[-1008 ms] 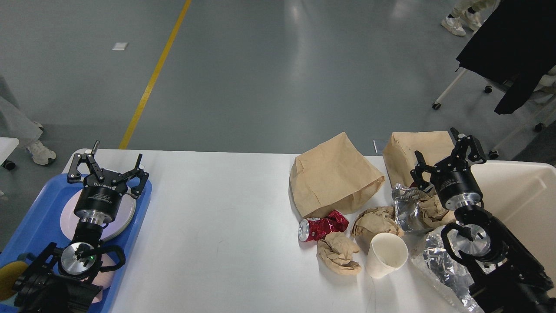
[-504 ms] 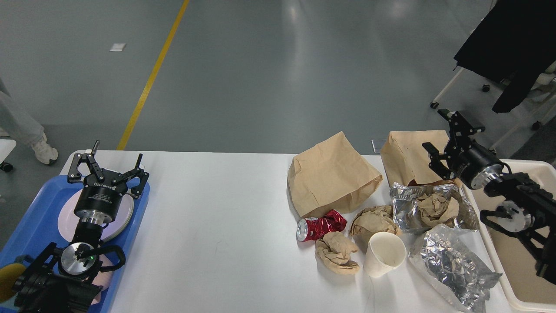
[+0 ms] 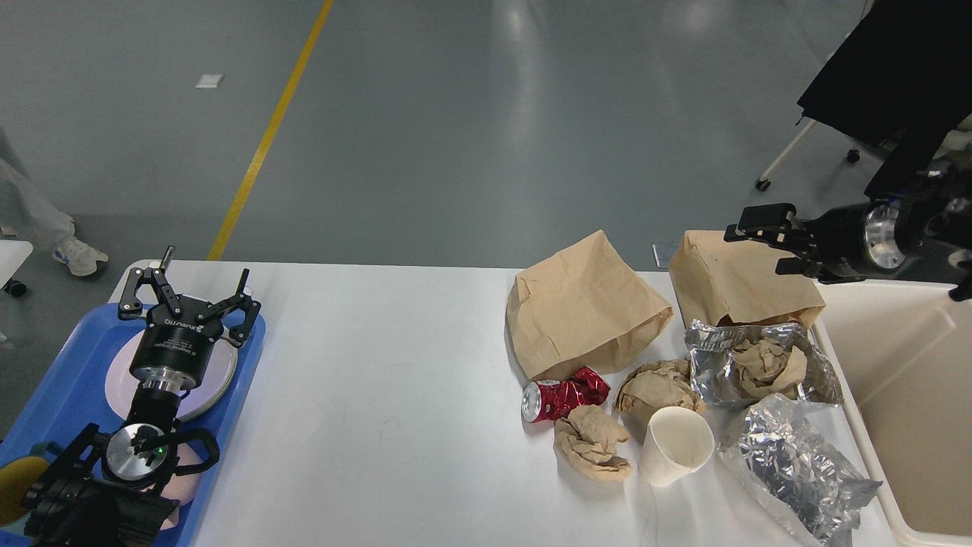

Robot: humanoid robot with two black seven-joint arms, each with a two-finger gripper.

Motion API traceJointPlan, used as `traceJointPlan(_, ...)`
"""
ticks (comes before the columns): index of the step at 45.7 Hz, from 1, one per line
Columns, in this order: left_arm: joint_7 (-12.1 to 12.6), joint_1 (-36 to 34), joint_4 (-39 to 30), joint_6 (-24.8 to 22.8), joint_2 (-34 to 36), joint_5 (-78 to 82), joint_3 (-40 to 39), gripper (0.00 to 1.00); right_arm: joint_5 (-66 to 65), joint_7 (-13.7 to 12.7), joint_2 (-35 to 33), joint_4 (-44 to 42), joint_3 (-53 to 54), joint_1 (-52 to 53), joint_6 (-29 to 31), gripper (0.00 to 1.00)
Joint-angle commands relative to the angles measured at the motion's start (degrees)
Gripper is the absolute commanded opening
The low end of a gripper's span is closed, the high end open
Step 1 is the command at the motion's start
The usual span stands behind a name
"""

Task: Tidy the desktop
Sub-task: 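Move the right gripper over the brown paper bags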

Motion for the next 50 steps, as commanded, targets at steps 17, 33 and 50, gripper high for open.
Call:
traceJointPlan(17, 0.0, 0.0, 0.0, 0.0, 0.1, -0.1, 0.0, 0.97, 0.7, -7.5, 20.7, 31.0, -29.5, 42.2, 19.4, 1.0)
traceJointPlan(33, 0.1, 0.0, 0.0, -0.1, 0.0, 0.0, 0.0, 0.97, 1.2, -15.1, 16.8, 46.0, -26.0, 53.7, 14.0, 0.93)
traceJointPlan(50, 0.0, 0.0, 0.0, -0.1, 0.0, 0.0, 0.0, 0.97, 8.8, -22.6, 17.6, 46.3, -26.4, 53.8, 4.7, 0.79)
